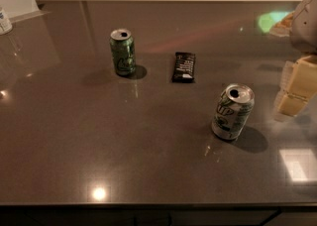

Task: Move 7up can near green can

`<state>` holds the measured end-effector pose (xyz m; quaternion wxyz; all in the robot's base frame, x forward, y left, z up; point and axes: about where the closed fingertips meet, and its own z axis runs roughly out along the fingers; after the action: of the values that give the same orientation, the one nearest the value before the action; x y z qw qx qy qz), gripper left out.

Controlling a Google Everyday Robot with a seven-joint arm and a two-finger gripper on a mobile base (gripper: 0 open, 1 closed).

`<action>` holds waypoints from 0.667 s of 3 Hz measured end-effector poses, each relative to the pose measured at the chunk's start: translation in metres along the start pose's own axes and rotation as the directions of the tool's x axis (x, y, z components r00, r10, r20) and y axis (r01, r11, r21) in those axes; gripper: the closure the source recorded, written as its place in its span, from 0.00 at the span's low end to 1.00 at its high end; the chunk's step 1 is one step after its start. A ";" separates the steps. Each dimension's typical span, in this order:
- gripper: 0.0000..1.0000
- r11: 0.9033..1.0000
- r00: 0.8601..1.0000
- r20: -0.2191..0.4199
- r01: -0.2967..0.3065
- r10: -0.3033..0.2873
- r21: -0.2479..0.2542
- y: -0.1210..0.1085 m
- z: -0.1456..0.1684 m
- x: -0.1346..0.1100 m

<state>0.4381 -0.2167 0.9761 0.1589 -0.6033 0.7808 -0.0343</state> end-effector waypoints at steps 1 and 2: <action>0.00 1.000 1.000 0.000 0.000 0.000 0.000 0.000 0.000 0.000; 0.00 0.999 1.000 0.027 0.013 -0.012 -0.038 -0.001 0.004 -0.002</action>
Offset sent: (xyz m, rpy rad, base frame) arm 0.0035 0.0023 -0.0133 0.0690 0.0913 0.0620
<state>0.4405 -0.2147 0.9725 0.1575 -0.6113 0.7754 -0.0125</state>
